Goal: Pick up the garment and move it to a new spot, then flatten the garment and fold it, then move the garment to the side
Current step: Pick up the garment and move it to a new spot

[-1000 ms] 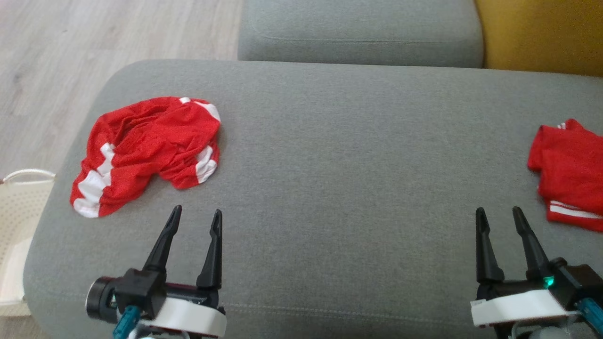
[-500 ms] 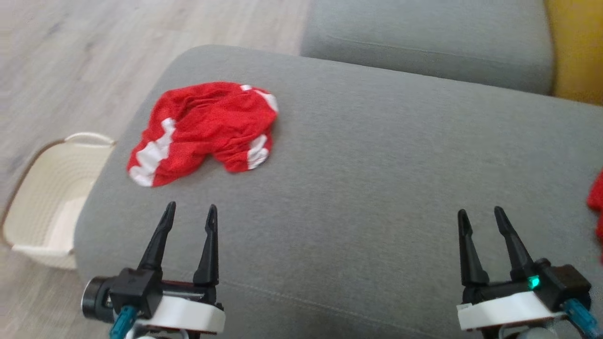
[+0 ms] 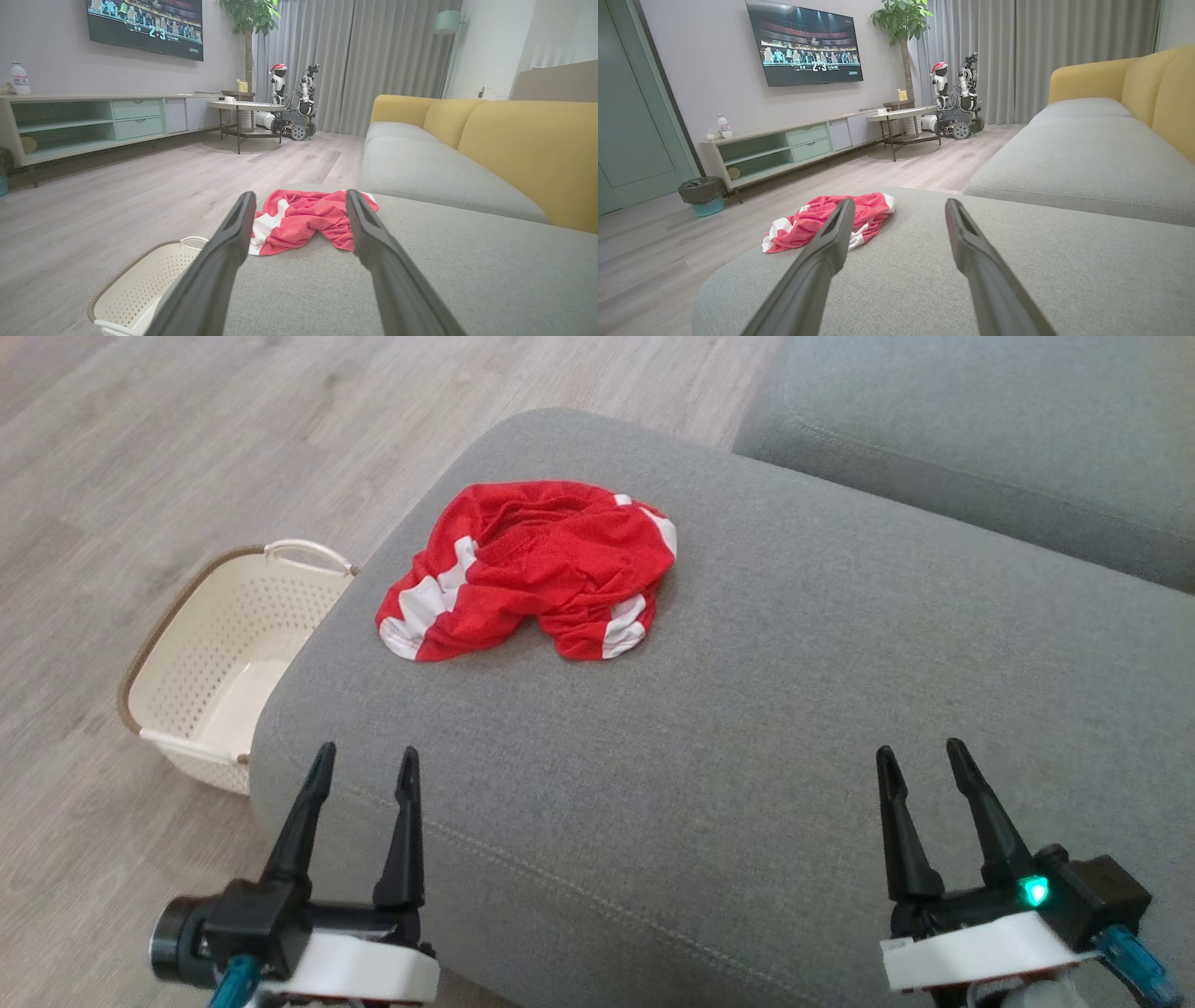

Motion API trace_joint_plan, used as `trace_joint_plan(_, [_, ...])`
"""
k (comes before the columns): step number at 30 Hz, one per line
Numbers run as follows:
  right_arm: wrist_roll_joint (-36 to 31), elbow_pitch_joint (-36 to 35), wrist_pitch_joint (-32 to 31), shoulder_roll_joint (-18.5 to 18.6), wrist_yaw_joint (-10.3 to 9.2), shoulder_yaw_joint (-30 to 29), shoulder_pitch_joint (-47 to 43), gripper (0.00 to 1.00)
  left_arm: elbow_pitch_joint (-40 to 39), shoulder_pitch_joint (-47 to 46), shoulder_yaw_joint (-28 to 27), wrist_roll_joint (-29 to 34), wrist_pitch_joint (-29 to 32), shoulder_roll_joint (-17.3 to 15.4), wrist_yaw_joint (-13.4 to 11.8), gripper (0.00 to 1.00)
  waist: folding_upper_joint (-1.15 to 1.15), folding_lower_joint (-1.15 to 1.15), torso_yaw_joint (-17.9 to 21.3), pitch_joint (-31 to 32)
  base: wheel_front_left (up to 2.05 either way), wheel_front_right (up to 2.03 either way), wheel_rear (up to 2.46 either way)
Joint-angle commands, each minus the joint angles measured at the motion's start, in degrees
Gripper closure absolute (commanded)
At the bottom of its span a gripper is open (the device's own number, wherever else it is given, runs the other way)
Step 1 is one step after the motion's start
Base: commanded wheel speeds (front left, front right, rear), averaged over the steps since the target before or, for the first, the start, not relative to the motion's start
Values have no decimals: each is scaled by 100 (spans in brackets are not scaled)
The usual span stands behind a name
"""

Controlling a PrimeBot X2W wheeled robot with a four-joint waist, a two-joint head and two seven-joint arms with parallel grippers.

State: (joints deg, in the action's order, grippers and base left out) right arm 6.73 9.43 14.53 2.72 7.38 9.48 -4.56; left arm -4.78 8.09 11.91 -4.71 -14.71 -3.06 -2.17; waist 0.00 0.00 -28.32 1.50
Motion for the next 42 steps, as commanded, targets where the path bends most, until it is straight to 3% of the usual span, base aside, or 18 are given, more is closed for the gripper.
trace_joint_plan(1, [23,-203,47,16,11,163,216,0,-256,-198,-232,-15,-29,18,-52,0,0,0,-52,-52,0,0,0])
trace_joint_plan(10, [-80,-364,47,16,11,81,271,0,-305,-369,-360,-13,-29,18,4,0,0,0,-83,-212,0,0,0])
trace_joint_plan(19, [-625,-454,47,21,11,112,686,0,90,-2055,-973,-83,-29,-222,594,0,0,0,289,-1192,0,0,0])
trace_joint_plan(22, [-807,-511,47,172,11,163,1001,0,802,-3190,-1127,-240,-29,-515,804,0,0,0,461,-1765,0,0,0])
trace_joint_plan(24, [-833,-524,47,221,11,176,1077,0,1037,-3473,-1139,-310,-29,-564,836,0,0,0,497,-1886,0,0,0])
trace_joint_plan(27, [-892,-561,47,356,11,215,1315,0,1949,-4311,-1081,-644,114,-693,913,0,0,0,603,-2213,0,0,0])
trace_joint_plan(33, [-977,-699,47,554,11,299,1781,0,3581,-5841,-623,-1652,1075,-941,961,0,0,0,816,-2793,0,0,0])
trace_joint_plan(39, [-1066,-891,47,715,11,327,2098,0,4329,-6842,233,-3007,1796,-1288,964,0,0,0,1029,-3292,0,0,0])
trace_joint_plan(42, [-1099,-993,47,758,11,300,2196,0,4587,-7153,654,-3383,2037,-1456,964,0,0,0,1126,-3494,0,0,0])
